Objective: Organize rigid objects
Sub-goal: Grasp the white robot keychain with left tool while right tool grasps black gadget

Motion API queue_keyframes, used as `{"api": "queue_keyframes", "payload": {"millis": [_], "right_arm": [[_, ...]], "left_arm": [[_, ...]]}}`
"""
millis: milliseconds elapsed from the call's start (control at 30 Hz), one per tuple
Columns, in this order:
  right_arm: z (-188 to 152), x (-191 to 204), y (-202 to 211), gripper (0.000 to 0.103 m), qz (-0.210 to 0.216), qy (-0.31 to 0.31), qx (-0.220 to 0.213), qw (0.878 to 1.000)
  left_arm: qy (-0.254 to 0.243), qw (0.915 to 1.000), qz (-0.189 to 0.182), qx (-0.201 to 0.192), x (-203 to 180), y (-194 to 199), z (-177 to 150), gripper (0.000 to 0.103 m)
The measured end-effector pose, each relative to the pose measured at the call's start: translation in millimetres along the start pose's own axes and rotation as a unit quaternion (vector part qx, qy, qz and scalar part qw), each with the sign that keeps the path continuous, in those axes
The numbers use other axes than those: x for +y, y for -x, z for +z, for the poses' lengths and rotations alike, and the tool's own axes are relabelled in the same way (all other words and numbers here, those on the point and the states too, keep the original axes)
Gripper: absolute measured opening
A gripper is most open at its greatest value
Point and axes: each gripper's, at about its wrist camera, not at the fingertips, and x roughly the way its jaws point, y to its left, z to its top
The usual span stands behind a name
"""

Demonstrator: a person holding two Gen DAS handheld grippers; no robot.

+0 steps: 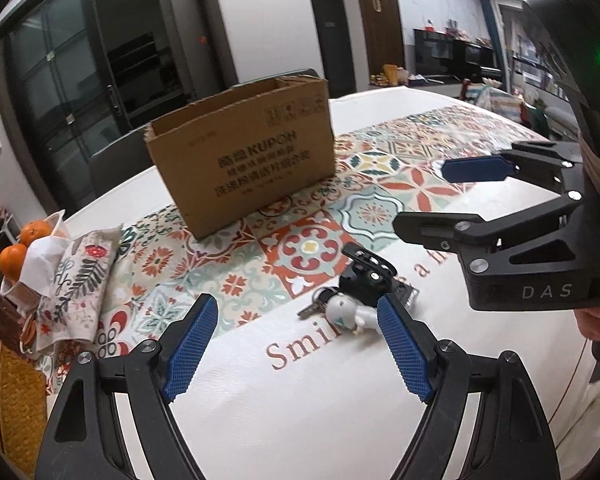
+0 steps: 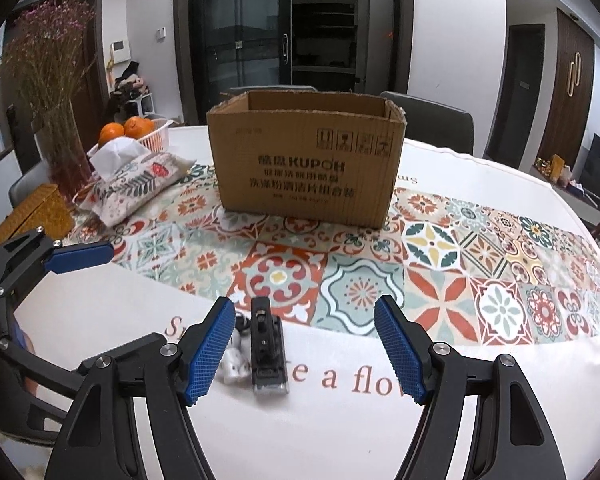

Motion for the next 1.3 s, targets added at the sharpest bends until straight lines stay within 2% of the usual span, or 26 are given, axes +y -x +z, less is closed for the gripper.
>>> {"api": "queue_keyframes", "payload": {"millis": [533, 900, 1033, 1100, 1300], "right_arm": [[-23.9, 7.9, -29.4, 0.060, 0.029, 0.010, 0.053, 0.998], [-29.9, 2.0, -47.3, 0.055, 0.048, -0.007, 0.078, 0.996], [-28.5, 1.5, -53.3, 0.055, 0.057, -0.011, 0.083, 0.995], [-27.9, 1.5, -56.9, 0.051, 0.059, -0.010, 0.085, 0.995], [-28.0, -0.2, -67.5, 0.047, 0.074, -0.018, 0.096, 0.993]], "left_arm": [[-0.032, 0.9972, -0.066, 0.013, -8.1, -27.9, -22.0, 0.084], [-0.036, 0.9939, -0.104, 0.007, -8.5, -48.7, -20.8, 0.084], [-0.040, 0.9934, -0.108, 0.007, -8.1, -56.9, -18.5, 0.084], [-0.041, 0.9930, -0.111, 0.008, -7.7, -59.6, -17.2, 0.084], [-0.047, 0.9918, -0.118, 0.009, -8.6, -68.6, -15.4, 0.083]]}}
